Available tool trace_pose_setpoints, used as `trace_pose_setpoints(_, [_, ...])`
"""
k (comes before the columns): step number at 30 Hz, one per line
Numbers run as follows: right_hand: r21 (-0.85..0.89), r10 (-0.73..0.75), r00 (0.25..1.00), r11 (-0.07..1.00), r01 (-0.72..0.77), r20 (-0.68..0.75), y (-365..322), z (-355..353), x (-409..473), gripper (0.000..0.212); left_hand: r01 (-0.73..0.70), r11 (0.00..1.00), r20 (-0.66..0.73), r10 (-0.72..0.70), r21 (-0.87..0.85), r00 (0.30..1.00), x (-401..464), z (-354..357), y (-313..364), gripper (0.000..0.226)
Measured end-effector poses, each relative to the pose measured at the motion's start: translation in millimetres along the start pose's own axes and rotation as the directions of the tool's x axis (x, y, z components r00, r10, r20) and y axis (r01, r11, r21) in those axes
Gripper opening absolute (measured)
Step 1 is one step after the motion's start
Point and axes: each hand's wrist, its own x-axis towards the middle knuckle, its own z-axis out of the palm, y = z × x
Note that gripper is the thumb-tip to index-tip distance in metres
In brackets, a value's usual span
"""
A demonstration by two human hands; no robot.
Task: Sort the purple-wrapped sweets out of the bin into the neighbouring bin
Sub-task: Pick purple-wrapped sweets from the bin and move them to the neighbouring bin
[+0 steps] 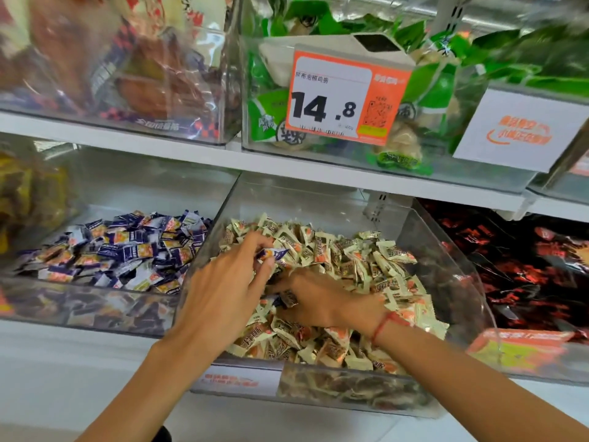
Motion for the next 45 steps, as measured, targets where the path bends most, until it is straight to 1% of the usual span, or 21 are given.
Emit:
trace_pose_setpoints(4, [0.038,0.000,0.989,0.999,-0.006,0.145,16,-2,7,0.056,-0.009,1.000,-0.017,0.009,0.012,1.000,0,1,0,0.027])
trace_pose_setpoints(7, [-0.019,0.002,0.979,1.000,0.002,0.203,18,3,12,0.065,-0.013,1.000,-0.023,0.013,0.015,1.000,-1,2,-1,0.028])
trace_pose_setpoints(8, [-0.047,0.000,0.979,0.999,0.010,0.202,16,4,12,0.066,-0.013,1.000,-0.025,0.013,0.005,1.000,-1,2,-1,0.027])
trace_pose_setpoints(12, [-0.148,-0.058,0.990,0.986,0.077,0.130,10,0,9,0.060,-0.007,1.000,-0.017,0.007,0.030,1.000,0,1,0,0.027])
trace_pose_setpoints(17, [-0.301,-0.064,0.986,0.948,0.108,0.152,13,-10,0,0.048,-0.015,1.000,0.006,0.015,0.001,1.000,0,-2,0,0.027])
trace_pose_setpoints(19, [-0.319,-0.076,0.986,0.940,0.120,0.149,17,-15,-8,0.045,-0.015,1.000,0.019,0.015,0.008,1.000,0,-2,0,0.028])
trace_pose_setpoints(20, [-0.270,-0.065,0.987,0.958,0.102,0.146,18,-19,-15,0.044,-0.016,1.000,0.025,0.016,0.011,1.000,1,-2,-1,0.028])
trace_pose_setpoints(21, [-0.173,-0.044,0.990,0.983,0.068,0.137,21,-24,-23,0.042,-0.018,1.000,0.028,0.018,0.010,0.999,1,-1,-1,0.028])
trace_pose_setpoints(23, [0.101,-0.038,0.998,0.994,0.032,0.057,28,-34,-40,0.034,-0.019,1.000,0.039,0.019,-0.002,0.999,0,-1,-2,0.027])
trace_pose_setpoints(25, [0.370,0.002,0.999,0.929,0.013,-0.040,36,-42,-58,0.027,-0.011,1.000,0.062,0.012,-0.016,0.998,0,-1,-1,0.027])
trace_pose_setpoints(26, [0.475,0.040,0.997,0.880,-0.003,-0.067,36,-44,-66,0.026,-0.005,1.000,0.071,0.006,-0.024,0.997,-1,-1,0,0.028])
trace_pose_setpoints(27, [0.543,0.072,0.994,0.840,-0.016,-0.083,36,-45,-73,0.025,0.004,1.000,0.076,-0.001,-0.031,0.997,-1,-1,1,0.029])
trace_pose_setpoints(29, [0.593,0.111,0.992,0.804,-0.051,-0.065,33,-43,-81,0.027,0.008,0.999,0.084,-0.005,-0.042,0.996,0,-2,2,0.029])
trace_pose_setpoints(31, [0.619,0.142,0.990,0.778,-0.111,-0.001,29,-38,-85,0.031,0.013,0.996,0.093,-0.005,-0.091,0.996,0,-4,6,0.029])
trace_pose_setpoints(33, [0.672,0.155,0.988,0.730,-0.126,0.017,23,-35,-87,0.025,0.025,0.987,0.086,-0.012,-0.159,0.996,0,-7,12,0.028])
trace_pose_setpoints(34, [0.709,0.155,0.988,0.696,-0.116,0.009,19,-35,-87,0.023,0.024,0.983,0.078,-0.010,-0.179,0.997,0,-10,15,0.028])
trace_pose_setpoints(37, [0.778,0.179,0.983,0.622,-0.085,-0.035,5,-41,-81,0.029,0.036,0.972,0.090,-0.015,-0.234,0.996,2,-13,24,0.030])
trace_pose_setpoints(39, [0.782,0.187,0.980,0.619,-0.066,-0.065,-5,-48,-72,0.028,0.051,0.958,0.098,-0.024,-0.281,0.995,3,-14,30,0.033])
trace_pose_setpoints(41, [0.780,0.184,0.978,0.624,-0.040,-0.097,-17,-56,-61,0.026,0.044,0.947,0.053,-0.028,-0.318,0.998,0,-18,33,0.040])
trace_pose_setpoints(43, [0.788,0.185,0.973,0.615,-0.007,-0.136,-34,-64,-47,0.025,0.024,0.956,-0.015,-0.029,-0.293,0.999,-5,-27,29,0.039])
trace_pose_setpoints(45, [0.783,0.164,0.970,0.620,0.039,-0.178,-53,-68,-29,0.021,0.014,0.978,-0.075,-0.030,-0.209,0.997,-9,-38,20,0.040])
